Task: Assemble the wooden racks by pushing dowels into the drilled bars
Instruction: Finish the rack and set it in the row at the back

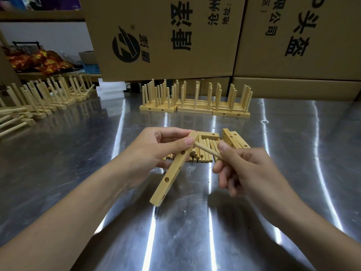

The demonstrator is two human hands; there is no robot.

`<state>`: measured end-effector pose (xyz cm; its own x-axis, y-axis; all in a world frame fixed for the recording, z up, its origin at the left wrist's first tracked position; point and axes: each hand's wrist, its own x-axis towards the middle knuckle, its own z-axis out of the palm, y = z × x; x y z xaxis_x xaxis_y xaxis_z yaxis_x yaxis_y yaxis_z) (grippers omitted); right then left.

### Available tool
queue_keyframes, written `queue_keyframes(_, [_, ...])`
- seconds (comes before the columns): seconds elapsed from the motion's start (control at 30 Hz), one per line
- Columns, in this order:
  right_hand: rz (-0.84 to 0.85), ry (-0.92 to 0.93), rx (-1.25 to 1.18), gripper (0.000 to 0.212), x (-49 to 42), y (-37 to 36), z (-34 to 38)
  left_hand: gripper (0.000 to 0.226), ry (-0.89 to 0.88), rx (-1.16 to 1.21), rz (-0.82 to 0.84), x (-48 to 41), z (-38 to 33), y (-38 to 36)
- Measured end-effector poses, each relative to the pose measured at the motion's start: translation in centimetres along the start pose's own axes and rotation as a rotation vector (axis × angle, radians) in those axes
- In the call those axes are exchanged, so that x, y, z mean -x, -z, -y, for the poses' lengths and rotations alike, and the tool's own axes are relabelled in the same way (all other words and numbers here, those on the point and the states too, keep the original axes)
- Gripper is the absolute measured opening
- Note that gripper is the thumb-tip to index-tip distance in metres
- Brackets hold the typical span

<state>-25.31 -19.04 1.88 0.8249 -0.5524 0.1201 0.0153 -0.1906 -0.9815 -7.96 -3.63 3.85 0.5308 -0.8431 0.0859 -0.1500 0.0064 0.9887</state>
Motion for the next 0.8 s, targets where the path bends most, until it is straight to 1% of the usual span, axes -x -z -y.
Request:
queue_keyframes(0.07, [-0.048, 0.175, 0.263, 0.053, 0.0, 0.3, -0.1, 0.031, -0.001, 0.0, -0.026, -0.1, -0.1, 0.1])
queue_keyframes(0.13, [-0.144, 0.396, 0.484, 0.035, 0.1, 0.7, -0.2, 0.03, 0.004, 0.001, -0.037, -0.1, 0.0, 0.2])
queue_keyframes(0.17, [-0.169, 0.471, 0.541, 0.027, 0.3, 0.7, -0.2, 0.03, 0.005, 0.0, -0.03, 0.0, 0.0, 0.2])
queue_keyframes(0.2, [-0.183, 0.517, 0.575, 0.025, 0.3, 0.7, -0.3, 0.03, 0.001, 0.003, -0.02, 0.0, 0.0, 0.2])
queue_keyframes(0.23, [-0.185, 0.526, 0.593, 0.029, 0.4, 0.5, -0.4, 0.031, -0.009, 0.008, -0.015, 0.0, 0.0, 0.1])
queue_keyframes(0.27, [-0.175, 0.48, 0.562, 0.036, 0.4, 0.4, -0.4, 0.032, -0.024, 0.009, -0.014, 0.1, -0.1, 0.0])
queue_keyframes(0.3, [-0.149, 0.358, 0.445, 0.043, 0.5, 0.2, -0.3, 0.034, -0.044, 0.005, -0.02, 0.1, -0.1, -0.1])
queue_keyframes(0.33, [-0.099, 0.172, 0.23, 0.046, 0.5, 0.0, 0.0, 0.035, -0.066, -0.006, -0.027, 0.2, -0.2, -0.2])
queue_keyframes(0.37, [-0.015, -0.053, -0.063, 0.046, 0.5, 0.0, 0.2, 0.035, -0.086, -0.024, -0.029, 0.2, -0.3, -0.2])
queue_keyframes(0.4, [0.082, -0.273, -0.35, 0.043, 0.4, 0.1, 0.6, 0.035, -0.102, -0.044, -0.026, 0.3, -0.4, -0.2])
queue_keyframes(0.43, [0.151, -0.43, -0.562, 0.04, 0.5, 0.1, 0.9, 0.034, -0.11, -0.061, -0.018, 0.3, -0.6, -0.1])
queue_keyframes(0.47, [0.199, -0.499, -0.639, 0.038, 0.5, 0.3, 1.1, 0.033, -0.111, -0.072, -0.014, 0.4, -0.7, 0.0])
queue_keyframes(0.5, [0.223, -0.496, -0.599, 0.039, 0.4, 0.4, 1.3, 0.031, -0.11, -0.078, -0.017, 0.4, -0.8, 0.1])
queue_keyframes(0.53, [0.212, -0.404, -0.448, 0.042, 0.3, 0.5, 1.3, 0.029, -0.107, -0.079, -0.027, 0.3, -0.8, 0.2])
queue_keyframes(0.57, [0.167, -0.24, -0.208, 0.044, 0.3, 0.6, 1.2, 0.027, -0.102, -0.072, -0.042, 0.3, -0.8, 0.2])
queue_keyframes(0.63, [0.006, 0.196, 0.36, 0.041, 0.4, 0.6, 1.0, 0.025, -0.09, -0.055, -0.06, 0.2, -0.7, 0.2])
queue_keyframes(0.67, [-0.063, 0.39, 0.59, 0.036, 0.5, 0.6, 0.8, 0.026, -0.086, -0.051, -0.058, 0.2, -0.5, 0.1])
queue_keyframes(0.7, [-0.109, 0.486, 0.699, 0.032, 0.5, 0.6, 0.5, 0.027, -0.087, -0.047, -0.051, 0.2, -0.5, 0.0])
queue_keyframes(0.73, [-0.126, 0.499, 0.697, 0.033, 0.5, 0.4, 0.3, 0.03, -0.092, -0.038, -0.045, 0.2, -0.4, -0.1])
queue_keyframes(0.77, [-0.103, 0.403, 0.512, 0.037, 0.3, 0.2, 0.0, 0.033, -0.1, -0.026, -0.04, 0.3, -0.4, -0.1])
queue_keyframes(0.8, [-0.045, 0.215, 0.167, 0.041, 0.1, 0.1, -0.1, 0.036, -0.111, -0.012, -0.037, 0.3, -0.3, -0.1])
